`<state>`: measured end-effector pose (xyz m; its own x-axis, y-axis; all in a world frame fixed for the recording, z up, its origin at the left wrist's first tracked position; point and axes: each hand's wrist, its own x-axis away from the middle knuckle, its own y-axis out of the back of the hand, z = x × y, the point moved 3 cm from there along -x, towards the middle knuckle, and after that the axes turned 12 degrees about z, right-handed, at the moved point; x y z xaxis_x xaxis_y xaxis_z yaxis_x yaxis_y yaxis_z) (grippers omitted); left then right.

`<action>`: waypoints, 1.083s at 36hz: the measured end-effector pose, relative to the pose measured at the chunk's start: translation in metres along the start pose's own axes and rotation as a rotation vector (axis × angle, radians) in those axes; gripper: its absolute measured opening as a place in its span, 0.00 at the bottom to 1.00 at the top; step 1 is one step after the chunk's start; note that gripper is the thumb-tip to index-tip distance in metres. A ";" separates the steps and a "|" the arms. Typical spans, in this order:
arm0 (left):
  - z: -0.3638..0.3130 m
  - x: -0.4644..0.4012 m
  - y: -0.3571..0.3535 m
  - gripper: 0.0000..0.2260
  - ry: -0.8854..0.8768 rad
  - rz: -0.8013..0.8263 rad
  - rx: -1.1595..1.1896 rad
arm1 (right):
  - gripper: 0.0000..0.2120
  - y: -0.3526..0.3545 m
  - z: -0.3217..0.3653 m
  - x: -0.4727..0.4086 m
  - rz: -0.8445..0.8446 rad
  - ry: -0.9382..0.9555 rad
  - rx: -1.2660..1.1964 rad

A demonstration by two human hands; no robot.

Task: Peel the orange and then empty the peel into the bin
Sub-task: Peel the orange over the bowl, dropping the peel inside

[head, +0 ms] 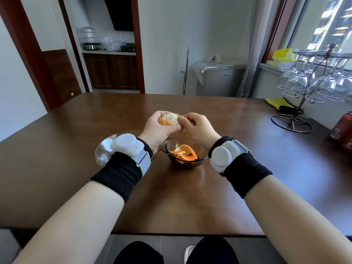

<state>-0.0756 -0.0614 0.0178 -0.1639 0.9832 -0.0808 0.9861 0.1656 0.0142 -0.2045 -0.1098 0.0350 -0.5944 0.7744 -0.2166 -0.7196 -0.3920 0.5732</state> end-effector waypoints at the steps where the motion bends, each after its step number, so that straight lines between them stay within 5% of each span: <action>1: 0.001 0.000 0.000 0.22 0.005 0.000 0.001 | 0.13 0.001 0.000 -0.001 -0.007 0.000 0.015; 12: 0.003 0.000 -0.003 0.21 0.004 0.018 0.066 | 0.14 0.000 0.007 -0.001 -0.149 -0.001 0.260; 31: 0.001 0.003 0.004 0.15 0.021 0.197 0.380 | 0.21 0.001 0.002 -0.002 -0.098 -0.133 -0.061; 39: 0.003 0.002 0.003 0.25 0.167 0.235 0.136 | 0.12 0.002 0.005 0.004 -0.198 0.009 0.154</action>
<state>-0.0724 -0.0590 0.0151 0.0776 0.9943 0.0735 0.9902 -0.0683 -0.1216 -0.2061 -0.1051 0.0395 -0.4512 0.8237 -0.3434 -0.7597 -0.1526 0.6322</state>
